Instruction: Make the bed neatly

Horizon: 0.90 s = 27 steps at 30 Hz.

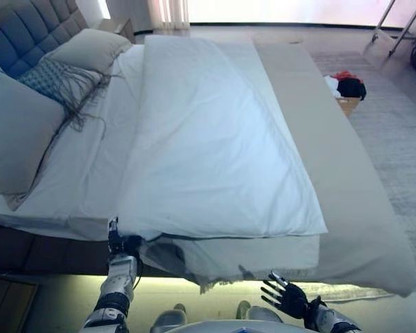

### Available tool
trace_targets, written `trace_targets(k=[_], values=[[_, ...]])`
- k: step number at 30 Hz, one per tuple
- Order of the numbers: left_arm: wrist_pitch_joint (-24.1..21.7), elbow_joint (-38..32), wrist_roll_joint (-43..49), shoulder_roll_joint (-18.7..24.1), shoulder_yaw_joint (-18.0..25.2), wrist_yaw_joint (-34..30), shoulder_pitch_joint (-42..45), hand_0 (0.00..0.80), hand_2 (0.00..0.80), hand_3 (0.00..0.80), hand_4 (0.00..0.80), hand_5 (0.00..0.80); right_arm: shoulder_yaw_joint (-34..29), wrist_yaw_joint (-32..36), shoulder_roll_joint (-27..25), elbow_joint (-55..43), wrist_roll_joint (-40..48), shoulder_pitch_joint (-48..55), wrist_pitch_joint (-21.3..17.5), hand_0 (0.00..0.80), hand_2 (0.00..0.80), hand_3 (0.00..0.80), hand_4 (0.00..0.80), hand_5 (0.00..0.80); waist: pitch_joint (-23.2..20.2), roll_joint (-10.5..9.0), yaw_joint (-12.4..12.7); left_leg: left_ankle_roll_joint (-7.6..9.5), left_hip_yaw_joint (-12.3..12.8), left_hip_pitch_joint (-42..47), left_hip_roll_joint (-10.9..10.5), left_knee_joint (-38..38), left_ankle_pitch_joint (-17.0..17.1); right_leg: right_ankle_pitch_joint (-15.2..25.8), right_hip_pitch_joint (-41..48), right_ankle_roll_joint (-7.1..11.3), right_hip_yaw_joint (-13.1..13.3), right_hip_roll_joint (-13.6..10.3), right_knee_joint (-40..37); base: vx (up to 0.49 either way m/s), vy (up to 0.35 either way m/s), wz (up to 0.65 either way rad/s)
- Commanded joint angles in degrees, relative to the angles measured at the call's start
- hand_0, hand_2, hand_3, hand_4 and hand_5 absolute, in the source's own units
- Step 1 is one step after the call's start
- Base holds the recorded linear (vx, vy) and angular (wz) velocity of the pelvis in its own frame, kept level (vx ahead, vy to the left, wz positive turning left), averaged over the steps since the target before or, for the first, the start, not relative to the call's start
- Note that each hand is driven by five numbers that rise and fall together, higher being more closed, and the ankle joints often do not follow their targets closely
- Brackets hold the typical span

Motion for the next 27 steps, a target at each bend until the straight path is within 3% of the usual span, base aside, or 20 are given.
trace_targets(k=[1, 12, 17, 22, 27], values=[[-3.1, -2.1, 0.1, 11.9, 11.6, -5.0, -0.2, 0.8, 0.8, 0.8, 0.8, 0.8, -3.2, -0.4, -0.3, 4.3, 0.0, -1.3, -1.0, 0.0, 0.0, 0.0, 0.0, 0.0, -2.1, -0.74, 6.5, -1.26, -2.1, -2.0, -0.7, 2.6, 0.3, -2.9, 1.8, 3.7, -0.7, -5.5, 4.8, -0.022, 0.047, 0.07], [0.4, 5.4, 2.4, 20.3, 22.4, -2.5, 5.4, 0.8, 0.8, 0.8, 0.8, 0.8, -3.3, -1.9, -0.5, 5.6, 2.2, -1.9, -1.2, 0.0, 0.0, 0.0, 0.0, 0.0, -3.7, -0.17, 10.3, -1.14, -4.6, -1.6, -1.6, -0.1, 1.5, -2.2, 3.6, 4.33, -3.4, -5.8, 2.3, -0.039, 0.039, 0.05], [0.9, 10.4, 1.8, 26.2, 28.8, -0.1, 7.4, 0.8, 0.8, 0.8, 0.8, 0.8, -3.4, -1.7, -1.0, 6.9, 1.7, -2.6, -0.3, 0.0, 0.0, 0.0, 0.0, 0.0, -4.2, -0.02, 11.7, -0.89, -5.4, -1.6, -2.0, -0.9, 1.9, -1.9, 4.1, 4.69, -4.0, -5.9, 1.4, -0.031, 0.019, -0.04], [4.7, 13.6, 5.2, 31.5, 30.3, -0.8, 6.9, 0.8, 0.8, 0.8, 0.8, 0.8, -2.2, -2.1, -1.1, 7.7, 2.1, -3.4, -1.8, 0.0, 0.0, 0.0, 0.0, 0.0, -4.4, 0.26, 12.3, -0.57, -5.7, -1.8, -2.3, -1.1, 1.9, -2.0, 4.2, 4.91, -4.7, -6.0, 1.5, 0.0, 0.0, 0.0], [6.6, 11.7, 6.1, 31.5, 27.4, -0.6, 4.4, 0.8, 0.8, 0.8, 0.8, 0.8, -1.4, -2.5, -0.9, 7.7, 2.9, -4.0, -3.0, 0.0, 0.0, 0.0, 0.0, 0.0, -4.6, 0.21, 12.5, -0.65, -5.8, -1.5, -2.4, -2.0, 2.0, -1.3, 4.3, 5.13, -5.3, -6.0, 0.3, -0.053, -0.002, 0.03]])
